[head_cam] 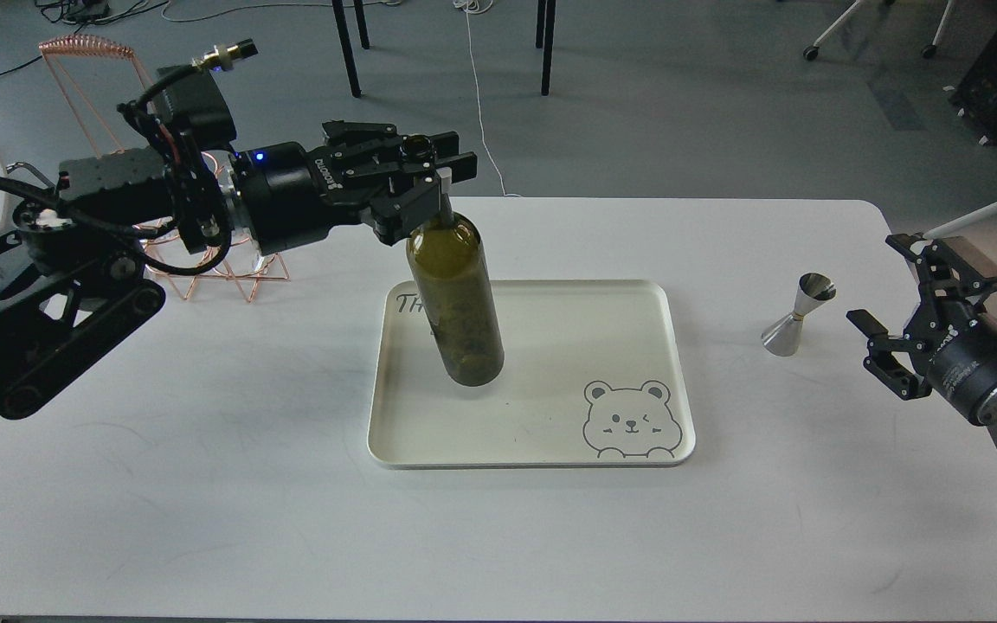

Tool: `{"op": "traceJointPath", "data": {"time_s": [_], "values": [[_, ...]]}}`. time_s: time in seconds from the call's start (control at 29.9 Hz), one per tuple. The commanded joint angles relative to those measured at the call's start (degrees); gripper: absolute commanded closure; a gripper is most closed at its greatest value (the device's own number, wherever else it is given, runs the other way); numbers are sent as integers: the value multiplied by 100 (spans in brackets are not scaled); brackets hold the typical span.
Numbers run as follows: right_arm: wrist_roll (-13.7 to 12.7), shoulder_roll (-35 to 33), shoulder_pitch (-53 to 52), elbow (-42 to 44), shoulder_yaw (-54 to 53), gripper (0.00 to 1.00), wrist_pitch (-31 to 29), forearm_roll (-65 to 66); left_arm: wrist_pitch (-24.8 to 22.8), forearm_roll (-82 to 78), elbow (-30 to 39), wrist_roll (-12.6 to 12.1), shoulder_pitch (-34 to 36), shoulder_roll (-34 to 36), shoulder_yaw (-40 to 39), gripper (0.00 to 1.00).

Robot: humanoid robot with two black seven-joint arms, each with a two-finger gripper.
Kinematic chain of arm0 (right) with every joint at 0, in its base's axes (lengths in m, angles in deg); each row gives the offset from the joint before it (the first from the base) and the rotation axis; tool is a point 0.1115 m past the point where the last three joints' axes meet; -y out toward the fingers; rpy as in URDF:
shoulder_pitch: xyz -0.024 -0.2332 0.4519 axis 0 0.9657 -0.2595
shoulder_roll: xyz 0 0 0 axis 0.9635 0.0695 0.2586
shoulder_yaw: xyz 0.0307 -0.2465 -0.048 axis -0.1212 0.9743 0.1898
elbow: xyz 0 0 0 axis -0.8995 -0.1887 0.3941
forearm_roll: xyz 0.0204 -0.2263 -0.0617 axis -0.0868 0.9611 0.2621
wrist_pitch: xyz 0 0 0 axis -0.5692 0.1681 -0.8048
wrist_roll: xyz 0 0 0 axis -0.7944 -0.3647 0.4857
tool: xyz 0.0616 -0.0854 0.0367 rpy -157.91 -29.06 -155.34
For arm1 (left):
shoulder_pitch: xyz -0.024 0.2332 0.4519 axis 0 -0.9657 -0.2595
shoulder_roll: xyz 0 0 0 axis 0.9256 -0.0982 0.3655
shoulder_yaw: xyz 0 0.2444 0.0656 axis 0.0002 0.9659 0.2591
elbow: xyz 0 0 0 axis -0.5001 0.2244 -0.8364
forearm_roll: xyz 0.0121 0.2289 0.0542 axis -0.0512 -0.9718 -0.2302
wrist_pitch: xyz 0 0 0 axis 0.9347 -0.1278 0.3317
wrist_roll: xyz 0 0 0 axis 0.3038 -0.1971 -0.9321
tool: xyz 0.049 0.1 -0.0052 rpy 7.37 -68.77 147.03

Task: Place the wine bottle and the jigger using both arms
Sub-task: 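Grasp the bottle neck with the left gripper and lift it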

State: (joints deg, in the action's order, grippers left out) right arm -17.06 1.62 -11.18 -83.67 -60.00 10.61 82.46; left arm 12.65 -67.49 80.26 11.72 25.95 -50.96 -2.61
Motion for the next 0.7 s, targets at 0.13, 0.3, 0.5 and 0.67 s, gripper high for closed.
{"op": "traceJointPath", "data": {"time_s": [0.13, 0.3, 0.5, 0.67], "values": [[0, 38, 0, 8, -3, 2, 81, 0, -48, 556, -84, -1, 1148, 1326, 72, 94], [0, 55, 26, 9, -3, 2, 81, 9, -48, 618, -734, -1, 1308, 1846, 72, 94], [0, 143, 8, 9, -3, 2, 124, 9, -13, 531, -1244, -1, 1229, 2058, 81, 94], [0, 152, 8, 9, -3, 2, 160, 9, 66, 557, -1675, -1, 1220, 1961, 309, 94]]}}
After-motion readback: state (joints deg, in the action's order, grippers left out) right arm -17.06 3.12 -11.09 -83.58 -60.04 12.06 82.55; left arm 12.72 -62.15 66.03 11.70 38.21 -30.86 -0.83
